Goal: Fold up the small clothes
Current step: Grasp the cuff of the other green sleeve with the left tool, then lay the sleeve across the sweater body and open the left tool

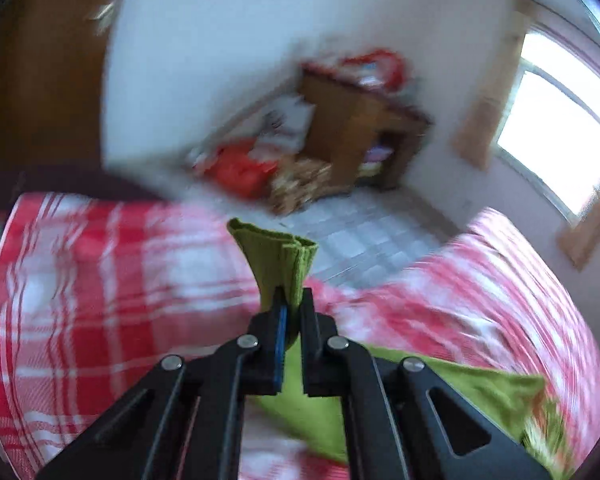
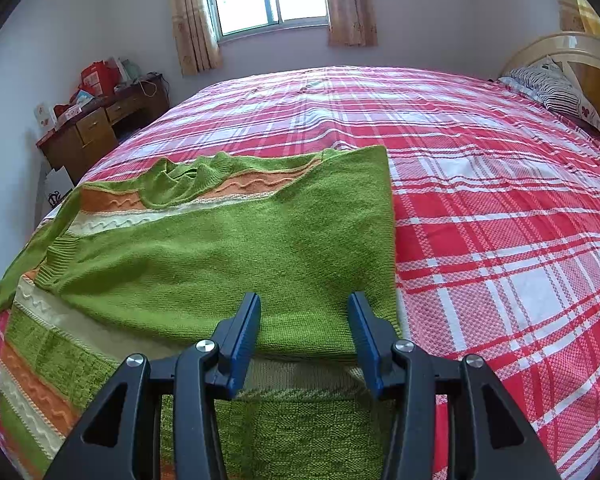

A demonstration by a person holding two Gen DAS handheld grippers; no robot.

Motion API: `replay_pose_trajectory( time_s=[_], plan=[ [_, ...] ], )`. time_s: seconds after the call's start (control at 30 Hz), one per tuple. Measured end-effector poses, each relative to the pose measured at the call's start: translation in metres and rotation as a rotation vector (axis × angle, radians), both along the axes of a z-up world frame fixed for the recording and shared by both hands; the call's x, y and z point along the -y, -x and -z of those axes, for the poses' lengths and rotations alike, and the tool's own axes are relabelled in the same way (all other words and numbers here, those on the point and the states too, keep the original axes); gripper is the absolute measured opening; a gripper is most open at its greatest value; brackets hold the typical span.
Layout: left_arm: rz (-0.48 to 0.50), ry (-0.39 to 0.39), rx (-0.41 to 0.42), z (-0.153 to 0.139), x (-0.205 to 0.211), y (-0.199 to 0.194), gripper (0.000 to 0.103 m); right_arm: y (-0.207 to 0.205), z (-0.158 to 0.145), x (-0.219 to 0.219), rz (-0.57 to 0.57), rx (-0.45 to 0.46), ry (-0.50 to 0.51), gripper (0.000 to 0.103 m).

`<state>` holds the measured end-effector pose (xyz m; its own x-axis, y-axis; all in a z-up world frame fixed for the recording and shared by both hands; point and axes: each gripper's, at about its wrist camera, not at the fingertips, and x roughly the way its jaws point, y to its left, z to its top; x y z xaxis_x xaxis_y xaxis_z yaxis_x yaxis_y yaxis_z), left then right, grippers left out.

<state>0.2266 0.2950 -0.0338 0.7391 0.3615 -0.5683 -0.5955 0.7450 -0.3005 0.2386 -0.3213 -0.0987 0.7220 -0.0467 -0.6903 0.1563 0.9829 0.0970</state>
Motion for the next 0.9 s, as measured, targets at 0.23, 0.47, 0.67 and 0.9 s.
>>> replay_pose_trajectory(
  time_s=[0.23,0.47,0.67,0.9],
  plan=[
    [0.379,-0.178,0.100,-0.037,0.135,-0.022,0.005,0.000,0.000,0.001,-0.001,0.005,-0.011,0.047],
    [0.667,-0.267,0.023,0.002,0.258,-0.028,0.005,0.001,0.000,0.004,-0.003,0.012,-0.025,0.047],
    [0.761,-0.224,-0.120,0.033,0.292,-0.026,0.005,0.001,0.000,0.004,-0.004,0.013,-0.025,0.048],
    [0.730,-0.105,-0.122,0.024,0.249,0.002,0.056,-0.002,0.001,-0.001,-0.044,-0.004,-0.018,0.063]
  ],
)
